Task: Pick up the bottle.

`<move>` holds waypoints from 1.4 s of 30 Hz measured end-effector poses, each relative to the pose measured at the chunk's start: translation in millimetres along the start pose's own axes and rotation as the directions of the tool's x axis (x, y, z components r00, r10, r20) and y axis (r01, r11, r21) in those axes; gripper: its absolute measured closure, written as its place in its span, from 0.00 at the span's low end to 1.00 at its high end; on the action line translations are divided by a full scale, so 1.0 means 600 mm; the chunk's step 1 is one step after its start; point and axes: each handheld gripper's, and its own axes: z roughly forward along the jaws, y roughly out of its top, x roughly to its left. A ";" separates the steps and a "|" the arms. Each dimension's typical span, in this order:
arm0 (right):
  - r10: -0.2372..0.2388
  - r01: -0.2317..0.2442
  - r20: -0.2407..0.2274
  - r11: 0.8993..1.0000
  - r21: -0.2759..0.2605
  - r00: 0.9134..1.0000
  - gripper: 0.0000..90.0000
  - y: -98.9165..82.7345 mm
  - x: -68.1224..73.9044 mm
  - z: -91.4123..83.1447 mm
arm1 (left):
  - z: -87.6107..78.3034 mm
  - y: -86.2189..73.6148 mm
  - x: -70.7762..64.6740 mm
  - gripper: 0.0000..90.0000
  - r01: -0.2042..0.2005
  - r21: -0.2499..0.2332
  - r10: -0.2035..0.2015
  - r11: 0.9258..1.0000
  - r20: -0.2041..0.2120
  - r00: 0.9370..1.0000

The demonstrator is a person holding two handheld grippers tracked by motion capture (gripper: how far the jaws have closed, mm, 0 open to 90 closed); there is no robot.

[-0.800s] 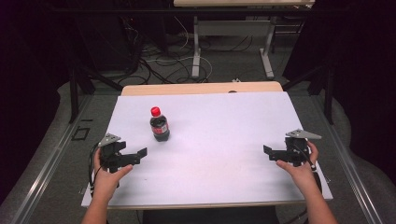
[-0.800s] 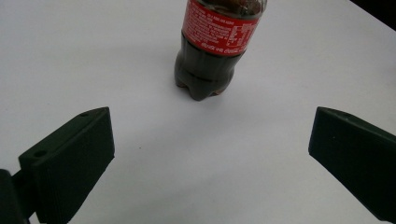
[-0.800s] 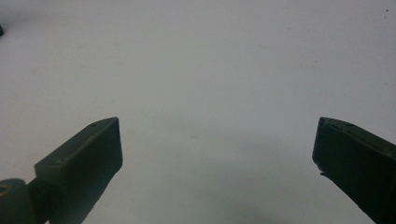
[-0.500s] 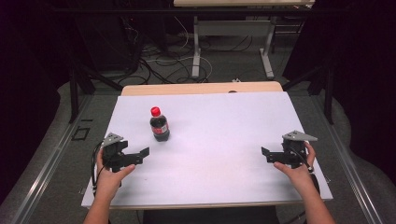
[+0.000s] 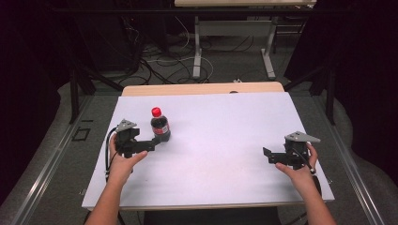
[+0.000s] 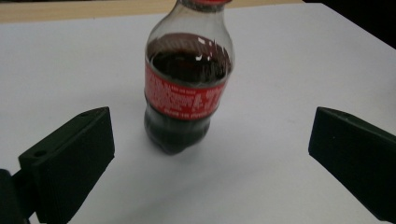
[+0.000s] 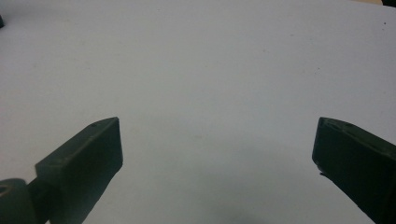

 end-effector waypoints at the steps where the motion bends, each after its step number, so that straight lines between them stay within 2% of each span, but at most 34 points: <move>1: 0.001 -0.001 0.001 1.000 0.000 1.000 0.02 0.000 0.000 0.000 | 0.000 0.000 0.000 0.01 0.000 0.000 0.000 1.000 0.000 1.000; 5: 0.001 -0.001 -0.008 1.000 0.003 1.000 0.02 -0.001 0.000 0.001 | 0.020 0.011 0.003 0.01 0.006 -0.014 -0.006 1.000 -0.009 1.000; 9: -0.006 0.006 -0.009 1.000 0.005 1.000 0.02 0.000 0.002 0.001 | 0.040 0.020 0.009 0.02 0.014 -0.005 -0.014 1.000 -0.014 1.000; 15: -0.002 0.002 -0.011 1.000 0.004 1.000 0.02 -0.001 0.002 0.002 | 0.064 0.020 0.017 0.02 0.013 -0.004 -0.013 1.000 -0.029 0.999; 16: -0.005 0.005 0.000 1.000 0.000 1.000 0.02 -0.002 0.002 0.004 | 0.065 0.020 0.018 0.02 0.012 0.009 -0.012 1.000 -0.029 0.999; 21: -0.009 0.009 -0.006 1.000 0.012 1.000 0.03 -0.003 0.001 0.004 | 0.079 0.017 0.020 0.07 -0.015 0.019 0.016 1.000 -0.040 0.999; 24: -0.003 0.003 -0.006 1.000 0.012 1.000 0.03 -0.003 0.003 0.005 | 0.084 0.016 0.019 0.08 -0.013 0.014 0.013 1.000 -0.033 0.999; 26: -0.004 0.004 -0.006 1.000 0.012 1.000 0.03 -0.003 0.002 0.005 | 0.092 0.015 0.018 0.10 -0.043 0.015 0.043 0.999 -0.041 0.998; 27: -0.003 0.003 -0.007 1.000 0.015 1.000 0.03 -0.003 0.002 0.005 | 0.095 0.014 0.016 0.11 -0.036 0.020 0.036 0.999 -0.036 0.999; 29: -0.008 0.008 -0.005 1.000 0.014 1.000 0.03 -0.004 0.002 0.005 | 0.100 0.013 0.016 0.14 -0.055 0.032 0.056 0.998 -0.042 0.998; 32: -0.005 0.005 0.001 1.000 0.002 1.000 0.03 -0.004 0.001 0.007 | 0.109 0.010 0.015 0.17 -0.059 0.028 0.060 0.998 -0.041 0.997; 33: -0.014 0.014 -0.007 1.000 0.007 1.000 0.03 -0.004 -0.001 0.007 | 0.110 0.010 0.015 0.18 -0.052 0.037 0.054 0.998 -0.035 0.998; 36: -0.013 0.013 -0.007 1.000 0.008 1.000 0.03 -0.004 -0.002 0.007 | 0.116 0.007 0.017 0.18 -0.068 0.051 0.070 0.996 -0.038 0.997; 37: -0.007 0.008 -0.005 1.000 0.015 1.000 0.03 -0.004 -0.001 0.006 | 0.116 0.007 0.018 0.19 -0.077 0.070 0.080 0.995 -0.036 0.996; 42: -0.004 0.004 -0.008 1.000 0.012 1.000 0.03 -0.005 -0.002 0.006 | 0.119 0.005 0.017 0.29 -0.078 0.060 0.082 0.995 -0.061 0.995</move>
